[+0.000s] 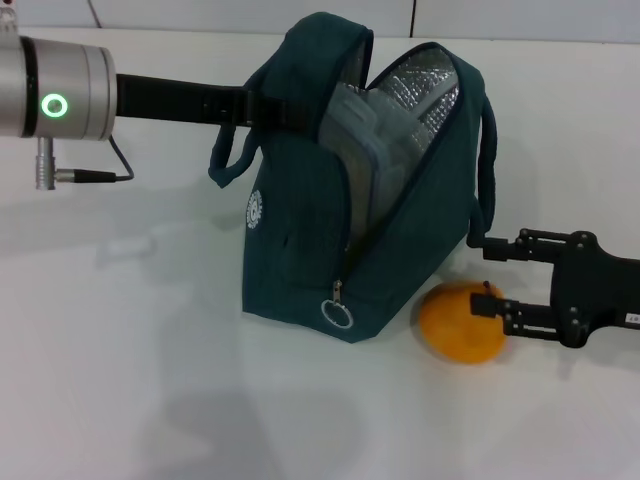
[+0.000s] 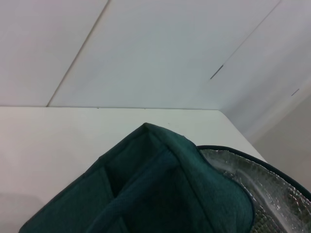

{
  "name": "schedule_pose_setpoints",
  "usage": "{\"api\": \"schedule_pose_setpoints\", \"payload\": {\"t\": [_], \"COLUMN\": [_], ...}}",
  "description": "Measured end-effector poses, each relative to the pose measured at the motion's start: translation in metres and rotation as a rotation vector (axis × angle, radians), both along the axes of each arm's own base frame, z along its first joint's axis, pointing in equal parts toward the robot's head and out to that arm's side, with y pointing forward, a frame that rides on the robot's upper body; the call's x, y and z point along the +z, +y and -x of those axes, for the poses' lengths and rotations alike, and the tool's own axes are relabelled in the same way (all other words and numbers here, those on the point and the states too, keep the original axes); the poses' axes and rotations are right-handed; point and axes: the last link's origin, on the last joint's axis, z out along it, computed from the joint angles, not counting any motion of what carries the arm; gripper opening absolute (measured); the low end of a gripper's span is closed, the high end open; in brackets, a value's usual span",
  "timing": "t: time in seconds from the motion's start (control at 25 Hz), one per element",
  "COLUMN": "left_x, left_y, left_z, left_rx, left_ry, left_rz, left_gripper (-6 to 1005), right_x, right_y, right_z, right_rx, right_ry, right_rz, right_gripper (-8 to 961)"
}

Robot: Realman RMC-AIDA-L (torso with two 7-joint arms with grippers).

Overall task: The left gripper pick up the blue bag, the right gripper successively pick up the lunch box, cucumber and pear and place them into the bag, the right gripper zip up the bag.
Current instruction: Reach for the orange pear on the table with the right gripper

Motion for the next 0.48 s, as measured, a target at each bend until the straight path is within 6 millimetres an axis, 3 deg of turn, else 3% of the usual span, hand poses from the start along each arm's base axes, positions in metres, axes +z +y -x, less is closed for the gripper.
{"api": "schedule_pose_setpoints", "payload": {"t": [0.08,0.48], "left_x": [0.0001,0.0006], "left_y": [0.0001,0.0023], "left_z": [0.0,-0.001], "left_rx": [0.0,0.0], "left_ry": [0.0,0.001], "left_rz": [-0.001,-0.013], "left_gripper": [41,41], "right_x": [-0.0002,-0.0075], "right_y": [0.0007,0.0027], "right_z": [-0.0001,0.0036], "right_rx": [-0.002,0.007], "right_ry": [-0.003,-0.013], "right_rz": [-0.003,0.015], "right_gripper": [716,489]}}
